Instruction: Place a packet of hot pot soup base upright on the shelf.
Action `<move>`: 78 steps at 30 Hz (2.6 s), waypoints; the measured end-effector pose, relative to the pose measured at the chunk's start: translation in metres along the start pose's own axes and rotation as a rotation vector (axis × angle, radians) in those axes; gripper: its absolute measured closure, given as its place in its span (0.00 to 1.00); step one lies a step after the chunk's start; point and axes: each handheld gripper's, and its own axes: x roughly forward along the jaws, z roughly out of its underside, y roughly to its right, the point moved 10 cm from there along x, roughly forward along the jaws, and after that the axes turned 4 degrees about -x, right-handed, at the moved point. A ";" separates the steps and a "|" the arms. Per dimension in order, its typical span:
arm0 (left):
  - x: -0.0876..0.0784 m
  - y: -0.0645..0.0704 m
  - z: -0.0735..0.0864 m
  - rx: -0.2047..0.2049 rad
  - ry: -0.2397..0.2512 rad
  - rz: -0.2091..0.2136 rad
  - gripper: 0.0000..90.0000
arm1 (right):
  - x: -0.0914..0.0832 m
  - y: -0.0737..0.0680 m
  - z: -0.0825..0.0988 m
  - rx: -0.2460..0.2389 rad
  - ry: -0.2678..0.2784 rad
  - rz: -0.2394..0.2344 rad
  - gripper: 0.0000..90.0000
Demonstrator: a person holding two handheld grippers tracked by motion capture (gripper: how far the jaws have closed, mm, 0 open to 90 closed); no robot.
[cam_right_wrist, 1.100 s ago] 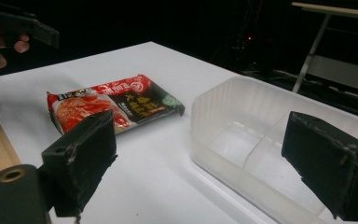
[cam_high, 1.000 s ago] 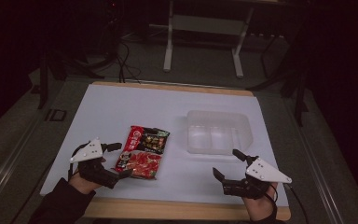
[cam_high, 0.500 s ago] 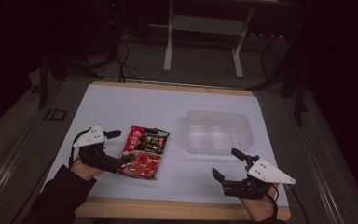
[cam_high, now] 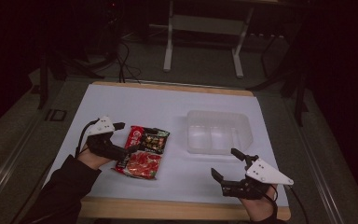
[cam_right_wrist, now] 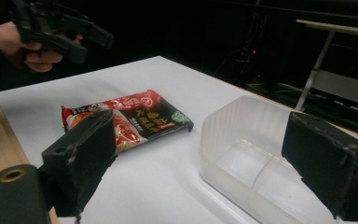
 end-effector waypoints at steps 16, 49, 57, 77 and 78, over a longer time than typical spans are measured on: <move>0.026 -0.037 -0.005 -0.053 -0.038 -0.087 0.07 | 0.001 -0.001 0.001 0.025 -0.001 -0.013 0.11; 0.089 -0.098 0.067 -0.320 -0.281 -0.200 0.47 | 0.006 -0.003 0.008 0.035 -0.028 -0.031 0.12; 0.094 -0.098 0.073 -0.330 -0.304 -0.196 0.56 | 0.005 -0.003 0.006 0.046 -0.023 -0.032 0.12; 0.100 -0.086 0.072 -0.303 -0.391 -0.229 0.90 | 0.009 -0.004 0.011 0.043 -0.049 -0.040 0.12; 0.100 -0.086 0.071 -0.311 -0.386 -0.229 0.91 | 0.009 -0.004 0.011 0.042 -0.049 -0.038 0.12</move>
